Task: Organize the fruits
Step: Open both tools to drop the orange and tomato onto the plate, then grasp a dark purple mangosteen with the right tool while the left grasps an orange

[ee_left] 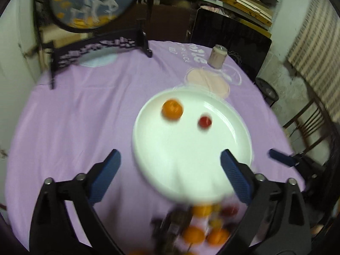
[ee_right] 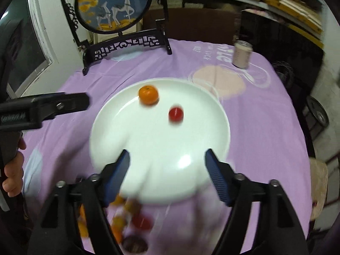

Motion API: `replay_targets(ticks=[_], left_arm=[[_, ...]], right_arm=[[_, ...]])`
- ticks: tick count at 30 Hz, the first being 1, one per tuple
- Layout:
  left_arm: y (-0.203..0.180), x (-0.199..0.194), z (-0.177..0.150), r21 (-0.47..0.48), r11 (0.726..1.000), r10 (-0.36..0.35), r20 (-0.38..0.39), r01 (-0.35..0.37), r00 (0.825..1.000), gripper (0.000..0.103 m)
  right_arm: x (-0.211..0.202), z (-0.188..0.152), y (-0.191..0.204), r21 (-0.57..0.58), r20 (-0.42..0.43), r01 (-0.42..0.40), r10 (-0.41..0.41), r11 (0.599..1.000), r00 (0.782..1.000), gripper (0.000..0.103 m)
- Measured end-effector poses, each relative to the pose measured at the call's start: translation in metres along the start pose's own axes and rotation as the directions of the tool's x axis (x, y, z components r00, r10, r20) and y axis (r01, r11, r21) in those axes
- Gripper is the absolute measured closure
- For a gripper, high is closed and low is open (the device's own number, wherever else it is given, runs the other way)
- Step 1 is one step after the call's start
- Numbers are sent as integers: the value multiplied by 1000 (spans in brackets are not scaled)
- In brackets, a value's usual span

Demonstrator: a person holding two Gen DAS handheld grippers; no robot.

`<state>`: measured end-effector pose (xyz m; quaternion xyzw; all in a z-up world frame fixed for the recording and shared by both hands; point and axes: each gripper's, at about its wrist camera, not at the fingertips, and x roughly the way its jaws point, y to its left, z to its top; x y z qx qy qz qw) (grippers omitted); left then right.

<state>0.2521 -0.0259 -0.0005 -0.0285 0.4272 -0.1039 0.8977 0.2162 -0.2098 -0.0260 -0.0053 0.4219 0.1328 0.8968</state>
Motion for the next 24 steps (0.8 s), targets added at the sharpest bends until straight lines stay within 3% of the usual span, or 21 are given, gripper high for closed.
replay_targets(ticks=[4, 6, 9, 16, 22, 24], left_arm=[[8, -36, -77, -10, 1000, 26, 42, -26, 999, 2], [12, -49, -107, -13, 999, 43, 52, -43, 998, 2], [15, -62, -133, 13, 992, 124, 79, -125, 989, 2], [32, -71, -149, -15, 989, 149, 78, -149, 986, 2], [40, -74, -166, 25, 983, 182, 62, -183, 981, 2], [48, -70, -170, 13, 983, 182, 39, -182, 983, 2]], right_arm=[[-28, -61, 14, 56, 23, 27, -29, 998, 999, 23], [-37, -72, 18, 71, 36, 60, -62, 996, 997, 23], [-49, -79, 25, 65, 54, 72, -76, 995, 996, 23], [-56, -86, 39, 23, 66, 99, -100, 995, 993, 13], [-42, -115, 42, -36, 13, 102, -102, 994, 995, 14], [-31, -120, 41, -45, -22, 76, -77, 996, 997, 21]])
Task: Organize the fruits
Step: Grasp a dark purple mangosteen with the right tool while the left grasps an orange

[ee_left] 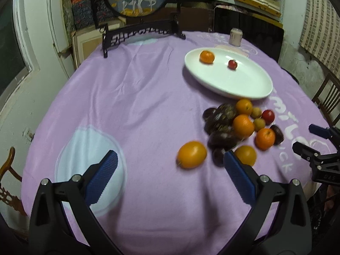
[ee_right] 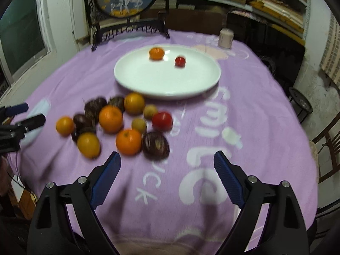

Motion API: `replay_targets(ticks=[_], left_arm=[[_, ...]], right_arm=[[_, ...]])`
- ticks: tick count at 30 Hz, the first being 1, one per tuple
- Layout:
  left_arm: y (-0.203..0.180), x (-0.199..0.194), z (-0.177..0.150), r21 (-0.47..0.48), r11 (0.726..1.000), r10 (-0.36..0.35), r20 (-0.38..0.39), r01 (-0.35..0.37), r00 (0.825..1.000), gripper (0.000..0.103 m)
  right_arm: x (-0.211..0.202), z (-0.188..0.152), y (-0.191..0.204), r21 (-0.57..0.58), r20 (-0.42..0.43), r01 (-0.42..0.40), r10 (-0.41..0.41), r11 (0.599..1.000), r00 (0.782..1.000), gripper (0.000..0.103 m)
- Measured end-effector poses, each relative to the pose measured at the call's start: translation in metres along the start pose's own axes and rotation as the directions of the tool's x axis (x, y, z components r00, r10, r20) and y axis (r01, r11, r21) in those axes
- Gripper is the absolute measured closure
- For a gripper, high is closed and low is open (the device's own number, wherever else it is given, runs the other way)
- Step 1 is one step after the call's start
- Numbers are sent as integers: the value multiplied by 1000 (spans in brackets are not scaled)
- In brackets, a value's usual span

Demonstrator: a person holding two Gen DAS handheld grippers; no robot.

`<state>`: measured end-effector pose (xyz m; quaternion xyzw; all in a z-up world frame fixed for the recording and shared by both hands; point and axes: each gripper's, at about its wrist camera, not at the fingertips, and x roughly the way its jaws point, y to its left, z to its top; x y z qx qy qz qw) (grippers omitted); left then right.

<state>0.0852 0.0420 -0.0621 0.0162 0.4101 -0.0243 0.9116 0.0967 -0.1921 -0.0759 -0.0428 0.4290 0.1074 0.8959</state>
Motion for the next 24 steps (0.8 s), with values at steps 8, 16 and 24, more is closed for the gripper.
replay_targets(ticks=[8, 16, 24], left_arm=[[9, 9, -10, -8, 1000, 11, -42, -11, 999, 2], [2, 36, -15, 15, 1000, 19, -110, -17, 994, 2], [-8, 62, -8, 3, 1000, -19, -124, 20, 992, 17]], right_arm=[[51, 10, 3, -35, -36, -49, 48, 998, 998, 63], [22, 7, -1, 31, -27, -60, 61, 998, 998, 66], [5, 4, -4, 46, -4, -69, 70, 997, 998, 65]])
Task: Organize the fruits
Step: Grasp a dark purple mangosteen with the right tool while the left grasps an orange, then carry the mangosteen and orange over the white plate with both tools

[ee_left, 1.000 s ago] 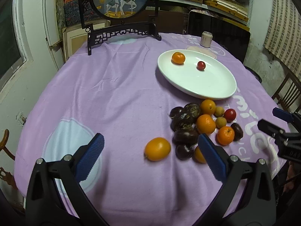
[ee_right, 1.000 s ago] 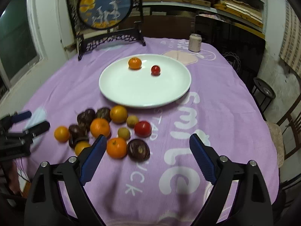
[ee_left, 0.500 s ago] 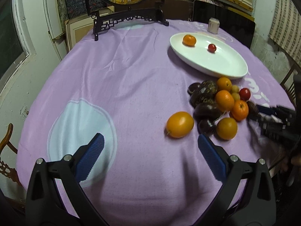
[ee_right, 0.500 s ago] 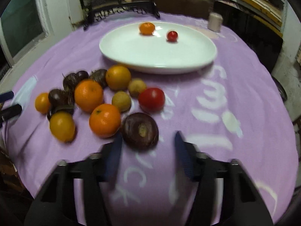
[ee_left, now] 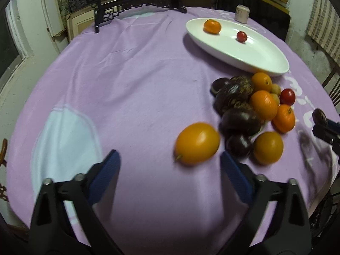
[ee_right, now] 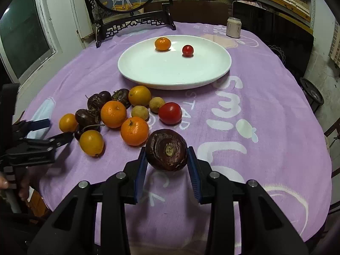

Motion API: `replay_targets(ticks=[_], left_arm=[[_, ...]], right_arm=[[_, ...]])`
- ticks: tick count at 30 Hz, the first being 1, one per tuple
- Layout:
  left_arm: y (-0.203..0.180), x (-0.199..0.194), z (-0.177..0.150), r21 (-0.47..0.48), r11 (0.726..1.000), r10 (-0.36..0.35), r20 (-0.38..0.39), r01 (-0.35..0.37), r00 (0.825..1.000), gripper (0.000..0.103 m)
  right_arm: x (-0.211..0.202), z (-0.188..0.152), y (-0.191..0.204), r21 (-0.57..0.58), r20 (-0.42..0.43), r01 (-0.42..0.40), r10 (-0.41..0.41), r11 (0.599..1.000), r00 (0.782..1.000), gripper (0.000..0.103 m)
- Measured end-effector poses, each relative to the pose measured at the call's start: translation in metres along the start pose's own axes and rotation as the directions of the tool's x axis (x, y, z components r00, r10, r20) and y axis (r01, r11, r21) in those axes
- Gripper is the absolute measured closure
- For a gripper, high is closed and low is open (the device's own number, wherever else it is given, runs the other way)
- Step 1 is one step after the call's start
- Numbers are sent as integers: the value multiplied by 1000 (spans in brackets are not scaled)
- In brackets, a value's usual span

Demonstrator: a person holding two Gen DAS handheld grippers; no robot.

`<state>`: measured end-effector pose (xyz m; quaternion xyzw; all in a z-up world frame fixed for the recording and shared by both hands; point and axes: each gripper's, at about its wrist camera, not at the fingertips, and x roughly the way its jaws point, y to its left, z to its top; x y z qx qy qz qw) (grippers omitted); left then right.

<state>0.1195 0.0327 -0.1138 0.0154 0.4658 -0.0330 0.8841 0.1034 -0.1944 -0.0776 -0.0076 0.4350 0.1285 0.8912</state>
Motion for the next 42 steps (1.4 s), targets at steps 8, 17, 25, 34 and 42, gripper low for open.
replay_targets(ticks=[8, 17, 25, 34, 42], left_arm=[[-15, -5, 6, 17, 996, -83, 19, 83, 996, 63], [-18, -45, 12, 17, 993, -120, 72, 119, 990, 63], [-41, -42, 79, 99, 977, -193, 24, 190, 981, 63], [-91, 42, 216, 68, 983, -167, -24, 168, 986, 63], [-114, 115, 252, 30, 983, -174, -122, 179, 977, 63]], right_arm=[[-9, 0, -2, 12, 19, -20, 20, 1000, 1000, 65], [-10, 4, -5, 22, 38, -36, 35, 999, 999, 65], [-10, 38, -7, -23, 69, -24, 26, 999, 997, 65], [59, 145, -37, -50, 27, 0, 1, 999, 1000, 66], [137, 178, -79, -12, -104, 6, -8, 1000, 995, 66]])
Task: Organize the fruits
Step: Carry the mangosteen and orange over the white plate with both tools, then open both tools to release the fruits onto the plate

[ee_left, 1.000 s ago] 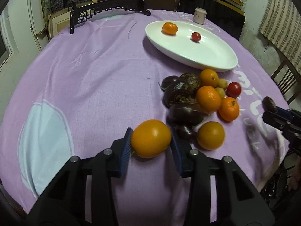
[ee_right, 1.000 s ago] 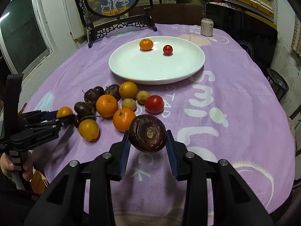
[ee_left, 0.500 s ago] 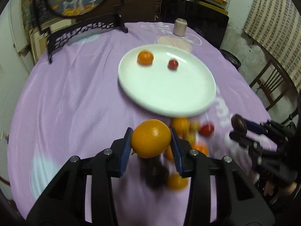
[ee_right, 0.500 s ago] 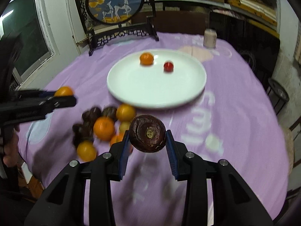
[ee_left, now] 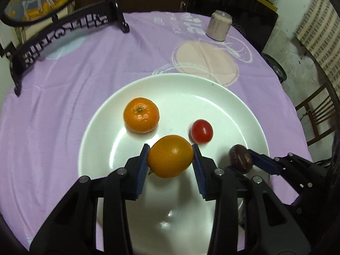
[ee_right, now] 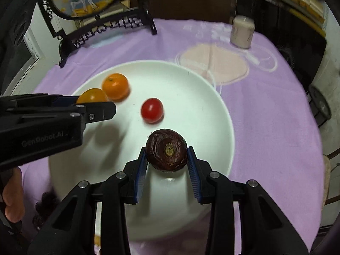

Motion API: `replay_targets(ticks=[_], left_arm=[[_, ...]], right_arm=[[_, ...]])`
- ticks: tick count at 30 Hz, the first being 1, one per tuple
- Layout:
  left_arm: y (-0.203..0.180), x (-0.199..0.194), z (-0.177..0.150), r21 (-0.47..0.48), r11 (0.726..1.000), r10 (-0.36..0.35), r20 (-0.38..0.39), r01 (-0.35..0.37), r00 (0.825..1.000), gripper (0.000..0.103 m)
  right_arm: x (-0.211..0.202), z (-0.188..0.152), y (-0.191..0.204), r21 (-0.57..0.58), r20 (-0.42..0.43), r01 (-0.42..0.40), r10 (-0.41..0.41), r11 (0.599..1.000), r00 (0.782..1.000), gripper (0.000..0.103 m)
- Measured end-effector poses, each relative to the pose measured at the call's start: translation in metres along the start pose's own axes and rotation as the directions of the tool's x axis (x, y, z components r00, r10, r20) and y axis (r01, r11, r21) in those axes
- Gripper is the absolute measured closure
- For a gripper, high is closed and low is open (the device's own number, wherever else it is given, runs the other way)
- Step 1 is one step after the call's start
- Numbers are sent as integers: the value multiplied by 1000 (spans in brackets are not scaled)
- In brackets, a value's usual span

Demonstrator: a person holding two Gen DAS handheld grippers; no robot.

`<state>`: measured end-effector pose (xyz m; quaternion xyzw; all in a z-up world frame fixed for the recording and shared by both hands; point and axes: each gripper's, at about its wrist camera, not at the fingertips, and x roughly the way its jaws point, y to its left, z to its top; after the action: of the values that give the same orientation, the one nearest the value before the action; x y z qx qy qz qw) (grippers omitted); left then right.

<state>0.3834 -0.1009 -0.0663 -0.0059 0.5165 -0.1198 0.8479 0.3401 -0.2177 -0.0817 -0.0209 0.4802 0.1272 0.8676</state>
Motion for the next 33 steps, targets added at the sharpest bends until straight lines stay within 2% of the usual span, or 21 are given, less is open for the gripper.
replay_targets(ticks=[6, 7, 8, 9, 10, 14, 15, 16, 17, 18, 19, 23, 27, 33], left_arm=[[4, 14, 7, -12, 1000, 16, -14, -16, 1000, 62], [5, 14, 6, -18, 1000, 24, -12, -24, 1000, 58], [6, 12, 7, -20, 999, 31, -6, -31, 1000, 50], [7, 7, 7, -19, 999, 30, 9, -30, 1000, 30], [8, -2, 4, -15, 999, 29, 26, -28, 999, 21], [15, -55, -16, 5, 1000, -5, 115, 4, 993, 13], [18, -74, -28, 5, 1000, -15, 154, 15, 988, 8], [20, -93, -43, 3, 1000, -6, 196, 5, 981, 6], [21, -105, -54, 3, 1000, 11, 221, -12, 975, 5], [22, -120, -72, 5, 999, 40, 252, -43, 967, 4], [22, -132, -89, 6, 998, 61, 274, -65, 960, 3], [27, -162, -166, -11, 996, 89, 330, -90, 940, 2], [31, -174, -215, -22, 992, 123, 343, -123, 931, 2], [44, -178, -246, -44, 991, 137, 318, -130, 938, 2]], right_arm=[[8, 5, 5, -35, 28, -1, 2, 999, 1000, 64], [8, 6, 7, -47, 36, 8, -6, 999, 999, 52], [5, 8, 9, -57, 52, 37, -34, 998, 998, 44], [-1, 7, 10, -64, 75, 61, -57, 996, 996, 42], [-8, 6, 11, -69, 88, 69, -63, 995, 994, 42], [-56, -13, 17, -78, 138, 59, -48, 995, 989, 39], [-71, -23, 21, -72, 151, 55, -43, 996, 988, 34], [-86, -34, 24, -61, 166, 50, -40, 997, 985, 25], [-98, -44, 28, -52, 181, 46, -36, 998, 983, 19], [-110, -57, 33, -43, 203, 39, -30, 998, 979, 9], [-126, -76, 39, -29, 239, 37, -29, 999, 970, 7], [-153, -126, 60, -2, 294, 66, -63, 998, 954, 7], [-167, -149, 74, 7, 300, 76, -75, 997, 951, 7], [-167, -159, 91, -20, 274, 73, -64, 997, 960, 7]])
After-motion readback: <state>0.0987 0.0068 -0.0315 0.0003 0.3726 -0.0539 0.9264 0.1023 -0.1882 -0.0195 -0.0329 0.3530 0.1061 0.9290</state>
